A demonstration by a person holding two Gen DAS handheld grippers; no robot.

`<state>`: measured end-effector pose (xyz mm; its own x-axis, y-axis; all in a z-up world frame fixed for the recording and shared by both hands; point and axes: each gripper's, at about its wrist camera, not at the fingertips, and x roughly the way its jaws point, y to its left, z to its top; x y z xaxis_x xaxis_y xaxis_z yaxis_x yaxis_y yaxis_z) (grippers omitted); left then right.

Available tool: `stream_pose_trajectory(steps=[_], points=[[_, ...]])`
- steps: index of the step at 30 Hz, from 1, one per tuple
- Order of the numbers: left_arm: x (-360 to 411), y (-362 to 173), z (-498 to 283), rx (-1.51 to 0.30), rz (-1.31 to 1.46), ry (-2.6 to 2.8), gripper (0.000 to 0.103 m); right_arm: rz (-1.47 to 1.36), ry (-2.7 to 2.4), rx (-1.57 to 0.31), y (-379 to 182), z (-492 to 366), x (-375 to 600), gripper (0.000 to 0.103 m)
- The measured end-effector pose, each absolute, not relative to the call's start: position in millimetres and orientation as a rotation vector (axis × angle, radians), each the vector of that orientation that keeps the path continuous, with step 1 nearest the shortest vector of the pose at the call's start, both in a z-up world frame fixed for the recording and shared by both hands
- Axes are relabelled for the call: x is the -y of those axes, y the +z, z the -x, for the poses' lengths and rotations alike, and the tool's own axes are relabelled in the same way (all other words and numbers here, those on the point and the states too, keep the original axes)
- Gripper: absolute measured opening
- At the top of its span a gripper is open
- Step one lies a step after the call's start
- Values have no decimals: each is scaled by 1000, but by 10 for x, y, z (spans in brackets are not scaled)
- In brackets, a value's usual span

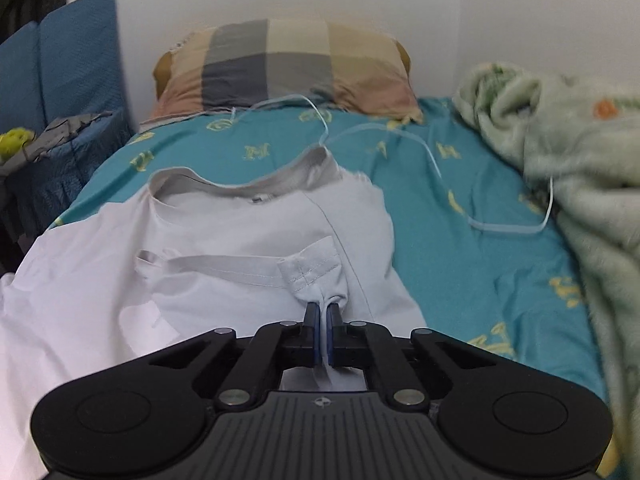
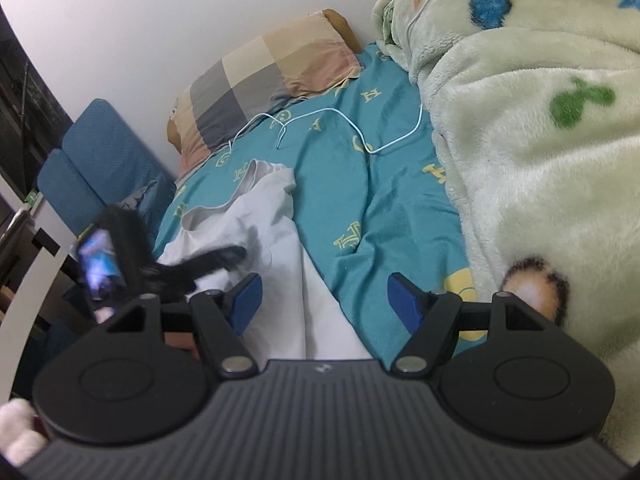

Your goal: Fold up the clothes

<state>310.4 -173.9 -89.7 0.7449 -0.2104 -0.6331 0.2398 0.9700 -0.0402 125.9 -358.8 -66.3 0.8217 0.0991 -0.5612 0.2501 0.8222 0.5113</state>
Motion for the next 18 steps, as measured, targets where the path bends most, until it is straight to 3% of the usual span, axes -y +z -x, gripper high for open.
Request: stream_pose_trajectory(steps=[6, 11, 14, 18], points=[[847, -630, -2865, -703, 281, -194, 3, -606, -66, -608, -641, -1232, 3572, 71], [191, -992, -2963, -814, 436, -60, 4, -590, -53, -605, -622, -1227, 3561, 71], [33, -1110, -2983, -858, 475, -80, 10, -575, -43, -614, -622, -1238, 3573, 71], [44, -903, -2709, -830, 460, -133, 28, -588, -34, -611, -591, -1211, 3644, 71]])
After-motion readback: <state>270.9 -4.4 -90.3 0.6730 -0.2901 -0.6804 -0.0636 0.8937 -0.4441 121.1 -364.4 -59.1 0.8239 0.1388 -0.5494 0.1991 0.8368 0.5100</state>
